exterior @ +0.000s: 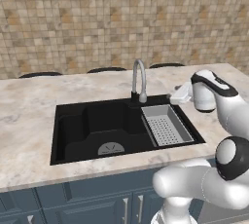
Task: Soak the sponge with water for a few seconds and then drop it inside the sink.
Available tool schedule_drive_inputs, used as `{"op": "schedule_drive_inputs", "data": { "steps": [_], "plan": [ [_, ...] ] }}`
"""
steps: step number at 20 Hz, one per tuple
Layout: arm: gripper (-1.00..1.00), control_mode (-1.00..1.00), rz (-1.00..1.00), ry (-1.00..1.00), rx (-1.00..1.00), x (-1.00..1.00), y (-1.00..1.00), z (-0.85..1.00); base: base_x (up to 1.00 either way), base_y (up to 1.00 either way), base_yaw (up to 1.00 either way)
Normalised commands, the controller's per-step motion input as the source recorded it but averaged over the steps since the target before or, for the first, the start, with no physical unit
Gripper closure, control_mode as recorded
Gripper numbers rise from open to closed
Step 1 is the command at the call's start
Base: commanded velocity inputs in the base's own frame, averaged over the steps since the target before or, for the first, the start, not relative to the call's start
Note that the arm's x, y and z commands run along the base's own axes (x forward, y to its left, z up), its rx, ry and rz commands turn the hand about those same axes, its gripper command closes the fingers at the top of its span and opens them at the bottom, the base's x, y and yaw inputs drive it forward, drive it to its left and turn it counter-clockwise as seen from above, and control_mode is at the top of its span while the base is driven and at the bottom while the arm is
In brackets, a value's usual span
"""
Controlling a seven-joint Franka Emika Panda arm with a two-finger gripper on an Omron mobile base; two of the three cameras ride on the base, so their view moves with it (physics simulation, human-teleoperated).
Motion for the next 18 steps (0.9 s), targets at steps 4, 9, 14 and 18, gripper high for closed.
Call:
{"op": "schedule_drive_inputs", "data": {
  "steps": [4, 9, 14, 18],
  "plan": [
    [-1.00, -1.00, 0.00, 0.00, 0.00, 0.16, 0.00, 0.00, 0.00, 0.00, 0.00],
    [-1.00, -1.00, 0.00, 0.01, 0.01, 0.17, 0.00, 0.00, 0.00, 0.00, 0.00],
    [-1.00, -1.00, 0.00, 0.00, 0.02, 0.13, 0.00, -0.04, 0.00, 0.00, 0.00],
    [-1.00, -1.00, 0.00, 0.00, 0.02, 0.07, 0.03, -0.11, 0.00, 0.00, 0.00]
  ]
}}
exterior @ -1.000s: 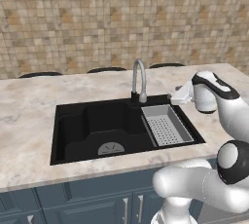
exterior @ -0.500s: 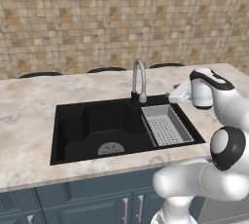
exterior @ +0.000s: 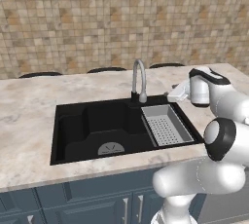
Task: Soak the sponge with water for a few seconds and then drop it inside the sink.
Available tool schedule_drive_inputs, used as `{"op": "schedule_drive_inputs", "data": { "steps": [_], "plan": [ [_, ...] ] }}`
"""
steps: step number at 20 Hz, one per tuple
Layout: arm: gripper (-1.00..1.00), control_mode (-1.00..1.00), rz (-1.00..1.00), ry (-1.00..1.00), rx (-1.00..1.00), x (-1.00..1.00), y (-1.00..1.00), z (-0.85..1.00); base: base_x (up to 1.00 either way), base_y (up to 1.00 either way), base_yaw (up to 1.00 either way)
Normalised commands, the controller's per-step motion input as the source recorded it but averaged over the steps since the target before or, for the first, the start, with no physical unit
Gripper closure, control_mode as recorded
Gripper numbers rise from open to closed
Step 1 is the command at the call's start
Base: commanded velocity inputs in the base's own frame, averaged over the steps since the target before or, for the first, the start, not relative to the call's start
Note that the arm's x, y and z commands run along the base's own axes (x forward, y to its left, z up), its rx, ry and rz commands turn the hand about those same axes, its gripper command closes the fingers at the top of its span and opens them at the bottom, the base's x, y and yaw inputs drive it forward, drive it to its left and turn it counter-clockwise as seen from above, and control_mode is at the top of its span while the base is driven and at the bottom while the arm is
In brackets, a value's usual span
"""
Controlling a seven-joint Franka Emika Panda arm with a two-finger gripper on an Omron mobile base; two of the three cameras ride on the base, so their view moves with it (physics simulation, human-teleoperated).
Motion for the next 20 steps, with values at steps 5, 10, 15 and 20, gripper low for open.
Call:
{"op": "schedule_drive_inputs", "data": {
  "steps": [5, 10, 15, 20],
  "plan": [
    [-1.00, -1.00, 0.00, 0.00, 0.03, 0.06, 0.07, -0.18, 0.00, 0.00, 0.00],
    [-1.00, -1.00, 0.00, 0.00, 0.00, 0.07, 0.18, -0.03, 0.00, 0.00, 0.00],
    [-1.00, -1.00, 0.00, 0.01, 0.00, 0.14, 0.16, 0.00, 0.00, 0.00, 0.00],
    [-1.00, -1.00, 0.00, 0.00, 0.00, 0.25, 0.07, 0.00, 0.00, 0.00, 0.00]
  ]
}}
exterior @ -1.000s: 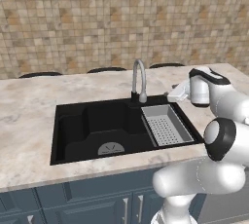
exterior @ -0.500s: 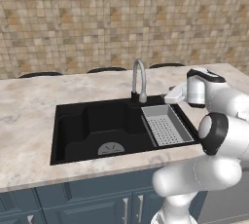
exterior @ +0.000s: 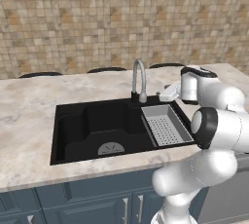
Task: Soak the sponge with water for a few seconds and then drop it inside the sink.
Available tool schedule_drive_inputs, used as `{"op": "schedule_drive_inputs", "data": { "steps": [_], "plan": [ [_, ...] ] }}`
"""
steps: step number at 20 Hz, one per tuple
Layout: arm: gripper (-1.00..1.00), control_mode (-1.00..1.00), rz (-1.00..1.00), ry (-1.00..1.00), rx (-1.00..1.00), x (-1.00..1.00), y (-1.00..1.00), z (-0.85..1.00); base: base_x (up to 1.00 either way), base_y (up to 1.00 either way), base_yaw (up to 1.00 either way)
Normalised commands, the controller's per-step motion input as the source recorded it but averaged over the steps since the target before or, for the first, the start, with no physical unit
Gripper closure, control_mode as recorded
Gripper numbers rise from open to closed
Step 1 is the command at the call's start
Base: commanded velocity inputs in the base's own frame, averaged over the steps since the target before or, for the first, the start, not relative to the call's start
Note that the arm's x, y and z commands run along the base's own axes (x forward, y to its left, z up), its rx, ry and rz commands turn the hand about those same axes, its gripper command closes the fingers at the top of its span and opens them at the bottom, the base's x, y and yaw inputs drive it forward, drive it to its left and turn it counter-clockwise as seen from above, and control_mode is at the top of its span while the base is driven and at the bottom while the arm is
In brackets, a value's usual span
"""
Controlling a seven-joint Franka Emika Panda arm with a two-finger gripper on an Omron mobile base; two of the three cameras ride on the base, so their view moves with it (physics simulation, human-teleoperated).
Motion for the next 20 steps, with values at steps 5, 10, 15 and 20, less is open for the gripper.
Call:
{"op": "schedule_drive_inputs", "data": {
  "steps": [5, 10, 15, 20],
  "plan": [
    [-1.00, -1.00, 0.00, 0.00, 0.00, 0.25, 0.00, 0.00, 0.00, 0.00, 0.00],
    [-1.00, -1.00, 0.00, 0.00, 0.00, 0.24, 0.00, -0.05, 0.00, 0.00, 0.00],
    [-1.00, -1.00, 0.00, 0.00, 0.00, 0.23, 0.00, -0.14, 0.00, 0.00, 0.00],
    [-1.00, -1.00, 0.00, 0.00, 0.00, 0.20, 0.00, -0.19, 0.00, 0.00, 0.00]
  ]
}}
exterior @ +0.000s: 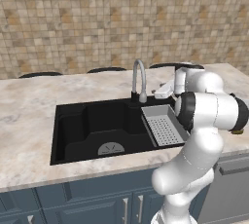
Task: Soak the sponge with water for a few seconds and then drop it inside the sink.
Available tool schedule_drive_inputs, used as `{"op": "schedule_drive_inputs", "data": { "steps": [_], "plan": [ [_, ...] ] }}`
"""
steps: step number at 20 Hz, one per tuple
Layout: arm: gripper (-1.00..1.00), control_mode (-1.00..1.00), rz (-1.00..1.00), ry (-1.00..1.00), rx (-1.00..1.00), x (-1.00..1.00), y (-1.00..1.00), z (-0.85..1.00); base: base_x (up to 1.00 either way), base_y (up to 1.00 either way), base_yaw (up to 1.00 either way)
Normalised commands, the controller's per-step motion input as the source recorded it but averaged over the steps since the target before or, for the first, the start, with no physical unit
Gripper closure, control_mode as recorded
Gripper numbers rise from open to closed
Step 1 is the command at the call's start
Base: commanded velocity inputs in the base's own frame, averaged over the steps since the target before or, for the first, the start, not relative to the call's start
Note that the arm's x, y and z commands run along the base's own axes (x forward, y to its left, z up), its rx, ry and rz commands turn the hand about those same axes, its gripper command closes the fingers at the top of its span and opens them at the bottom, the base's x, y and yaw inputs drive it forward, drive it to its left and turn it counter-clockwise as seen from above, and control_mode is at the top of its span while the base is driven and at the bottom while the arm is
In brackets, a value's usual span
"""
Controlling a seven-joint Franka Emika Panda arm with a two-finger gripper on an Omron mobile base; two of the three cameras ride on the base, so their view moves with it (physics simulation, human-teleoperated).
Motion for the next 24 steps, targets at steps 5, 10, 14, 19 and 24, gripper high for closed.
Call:
{"op": "schedule_drive_inputs", "data": {
  "steps": [5, 10, 14, 19, 24],
  "plan": [
    [-1.00, -1.00, 0.01, 0.00, 0.00, 0.16, 0.00, -0.17, 0.00, 0.00, 0.00],
    [-1.00, -1.00, 0.04, 0.00, 0.01, 0.11, 0.00, -0.16, 0.00, 0.00, 0.00],
    [-1.00, -1.00, 0.05, 0.00, 0.01, 0.03, 0.00, -0.06, 0.00, 0.00, 0.00],
    [-1.00, -1.00, 0.05, 0.03, 0.01, 0.00, 0.00, 0.00, 0.00, 0.00, 0.00],
    [-1.00, -1.00, 0.04, 0.03, 0.00, 0.01, 0.00, 0.00, 0.00, 0.00, 0.00]
  ]
}}
